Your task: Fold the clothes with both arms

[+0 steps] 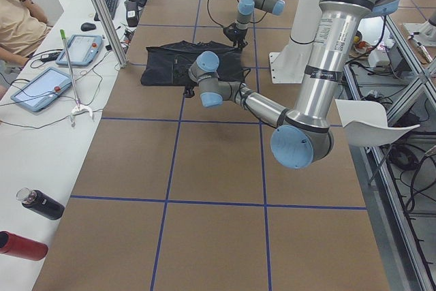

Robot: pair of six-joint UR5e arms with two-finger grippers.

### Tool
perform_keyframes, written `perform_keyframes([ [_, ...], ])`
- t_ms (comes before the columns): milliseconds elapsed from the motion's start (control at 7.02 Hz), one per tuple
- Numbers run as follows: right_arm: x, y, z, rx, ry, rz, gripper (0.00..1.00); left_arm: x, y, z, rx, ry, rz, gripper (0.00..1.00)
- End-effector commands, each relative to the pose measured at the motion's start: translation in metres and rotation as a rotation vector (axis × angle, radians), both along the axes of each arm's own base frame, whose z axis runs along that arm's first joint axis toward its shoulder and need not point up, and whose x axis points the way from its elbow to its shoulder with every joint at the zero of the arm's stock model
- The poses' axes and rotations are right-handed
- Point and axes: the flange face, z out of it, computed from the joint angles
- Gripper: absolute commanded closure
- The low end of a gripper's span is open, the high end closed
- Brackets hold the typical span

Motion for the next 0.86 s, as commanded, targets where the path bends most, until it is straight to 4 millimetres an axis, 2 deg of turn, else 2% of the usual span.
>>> perform_keyframes([
  [0, -0.0015, -0.0008, 0.0025, 0.002, 0.008, -0.001, 0.71, 0.0015, -0.0006, 0.0016, -0.003, -0.002, -0.002, 0.17],
  [428, -0.0027, -0.0003, 0.0071, 0.001, 0.016, -0.002, 0.74, 0.0018, -0.0007, 0.0024, -0.005, -0.003, 0.0, 0.17],
  [570, -0.0027, -0.0003, 0.0071, 0.001, 0.016, -0.002, 0.9, 0.0017, -0.0008, 0.0024, -0.004, -0.003, -0.002, 0.17],
  [713, -0.0034, -0.0003, 0.0083, -0.001, 0.018, -0.003, 1.0, 0.0019, -0.0011, 0.0031, -0.006, -0.004, -0.002, 0.17],
])
